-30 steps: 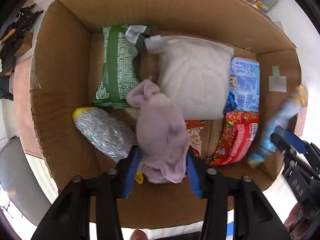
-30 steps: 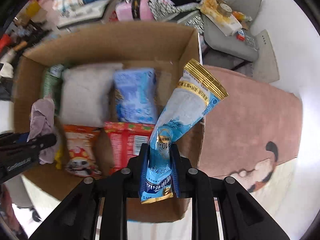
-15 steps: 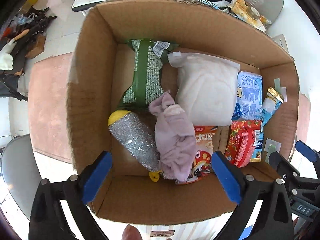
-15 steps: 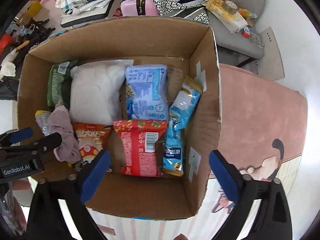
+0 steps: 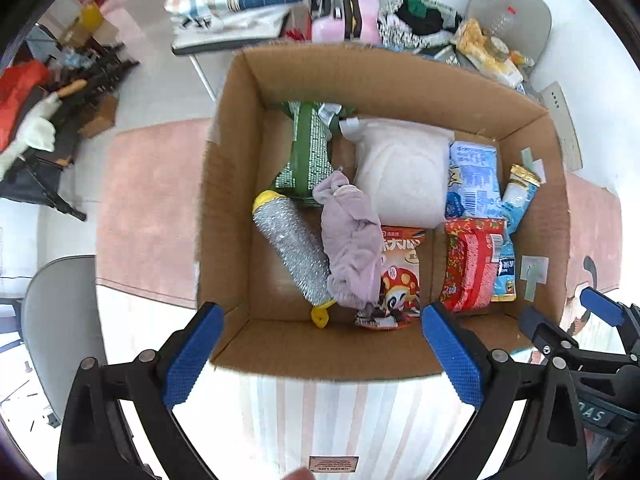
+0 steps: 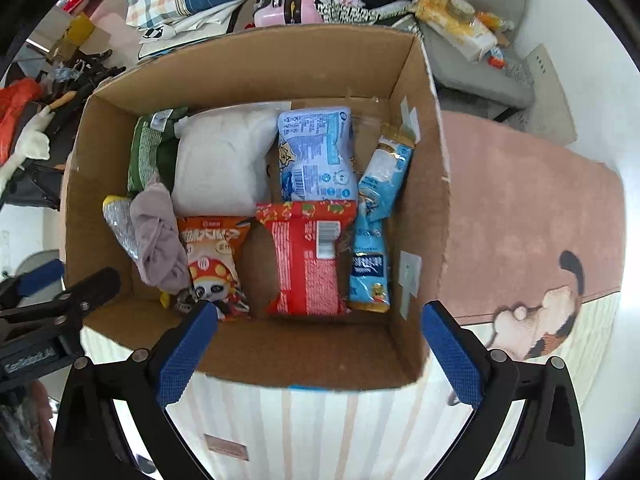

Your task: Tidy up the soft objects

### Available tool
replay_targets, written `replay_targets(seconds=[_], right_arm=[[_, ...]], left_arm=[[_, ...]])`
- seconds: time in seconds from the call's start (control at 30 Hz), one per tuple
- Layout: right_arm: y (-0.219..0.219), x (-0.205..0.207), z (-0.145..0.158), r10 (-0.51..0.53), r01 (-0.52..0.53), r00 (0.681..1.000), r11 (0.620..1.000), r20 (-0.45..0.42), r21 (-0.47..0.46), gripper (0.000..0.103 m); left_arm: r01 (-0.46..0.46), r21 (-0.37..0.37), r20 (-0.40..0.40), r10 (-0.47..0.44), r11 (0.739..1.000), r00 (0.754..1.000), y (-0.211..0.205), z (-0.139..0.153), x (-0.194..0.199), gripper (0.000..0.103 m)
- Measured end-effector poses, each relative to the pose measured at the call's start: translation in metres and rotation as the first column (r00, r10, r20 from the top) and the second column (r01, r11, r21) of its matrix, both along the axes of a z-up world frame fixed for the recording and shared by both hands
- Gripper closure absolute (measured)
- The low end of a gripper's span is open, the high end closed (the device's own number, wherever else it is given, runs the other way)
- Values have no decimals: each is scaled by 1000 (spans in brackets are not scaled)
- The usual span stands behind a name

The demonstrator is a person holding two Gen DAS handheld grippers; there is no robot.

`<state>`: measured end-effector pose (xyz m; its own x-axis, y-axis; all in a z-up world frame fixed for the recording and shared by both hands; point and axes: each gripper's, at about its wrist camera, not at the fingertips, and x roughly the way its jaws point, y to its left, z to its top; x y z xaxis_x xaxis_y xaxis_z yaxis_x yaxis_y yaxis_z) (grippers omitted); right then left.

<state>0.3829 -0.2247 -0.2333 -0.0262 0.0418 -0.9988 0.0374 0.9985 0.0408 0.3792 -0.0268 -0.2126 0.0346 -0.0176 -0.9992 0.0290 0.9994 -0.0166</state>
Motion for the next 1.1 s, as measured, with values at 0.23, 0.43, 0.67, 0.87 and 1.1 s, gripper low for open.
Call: replay_targets(seconds=[0.23,0.43,0.67,0.87,1.1], right_arm=[[-5,-32,26,-27,29,997,999,73,-17,0],[-11,-50,55,-33,36,991,999,131,-17,0],[-22,-88,114,-35,38,970,999,242,-8,0],[-24,-133,174,-22,17,943,1000,332,19,0],[-23,-190,244,-30,10,893,999,450,46,0]], left_arm=[[-14,3,79,14,1000,997,-8,30,-28,1],[-20,-17,148,23,1000,989,-11,63,-45,1],[-17,-24,266,23,1000,964,-11,122,-80,1],[-9,-37,347,21,999,937,-8,171,-122,1],[-23,-44,419,39,999,907,1,217,-168,1]])
